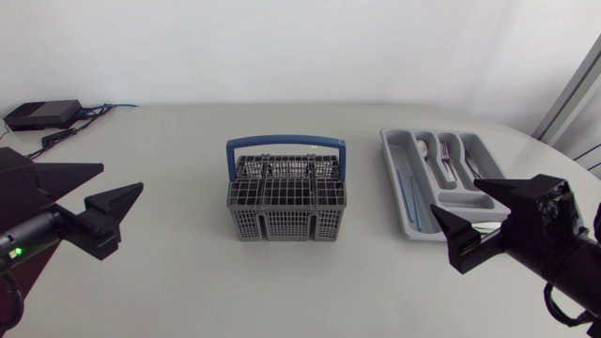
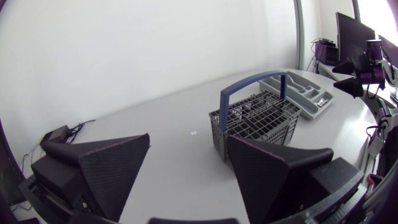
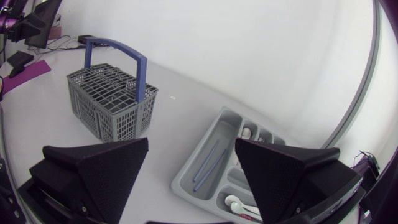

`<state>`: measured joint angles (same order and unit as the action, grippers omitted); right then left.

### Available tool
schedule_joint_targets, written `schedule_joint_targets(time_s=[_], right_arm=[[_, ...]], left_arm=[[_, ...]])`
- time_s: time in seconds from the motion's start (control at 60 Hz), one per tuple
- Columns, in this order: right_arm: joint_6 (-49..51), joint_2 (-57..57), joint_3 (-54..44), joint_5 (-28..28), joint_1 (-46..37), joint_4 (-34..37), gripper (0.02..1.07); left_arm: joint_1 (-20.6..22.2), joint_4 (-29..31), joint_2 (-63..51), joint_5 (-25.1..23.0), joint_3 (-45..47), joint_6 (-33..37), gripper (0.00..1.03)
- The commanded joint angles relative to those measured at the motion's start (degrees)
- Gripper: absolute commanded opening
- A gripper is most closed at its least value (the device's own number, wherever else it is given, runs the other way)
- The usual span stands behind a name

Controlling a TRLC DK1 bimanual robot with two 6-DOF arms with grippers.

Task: Unload the cutlery basket into the drawer organizer.

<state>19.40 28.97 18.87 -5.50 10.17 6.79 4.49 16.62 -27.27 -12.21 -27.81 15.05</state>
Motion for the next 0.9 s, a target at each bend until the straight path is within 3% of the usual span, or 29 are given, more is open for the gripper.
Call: schedule_joint_targets(time_s=[0.0, 0.883], right_arm=[[-2.46, -2.39, -2.43, 0.92, -0.19, -1.39, 1.02], [-19.40, -28.97, -18.87, 5.50, -10.17, -6.79, 1.02]], left_arm=[[-0.81, -1.65, 2.64, 1.00, 3.03, -1.80, 0.98], [-4.49, -16.62, 27.27, 12.21, 27.81, -15.05, 0.98]])
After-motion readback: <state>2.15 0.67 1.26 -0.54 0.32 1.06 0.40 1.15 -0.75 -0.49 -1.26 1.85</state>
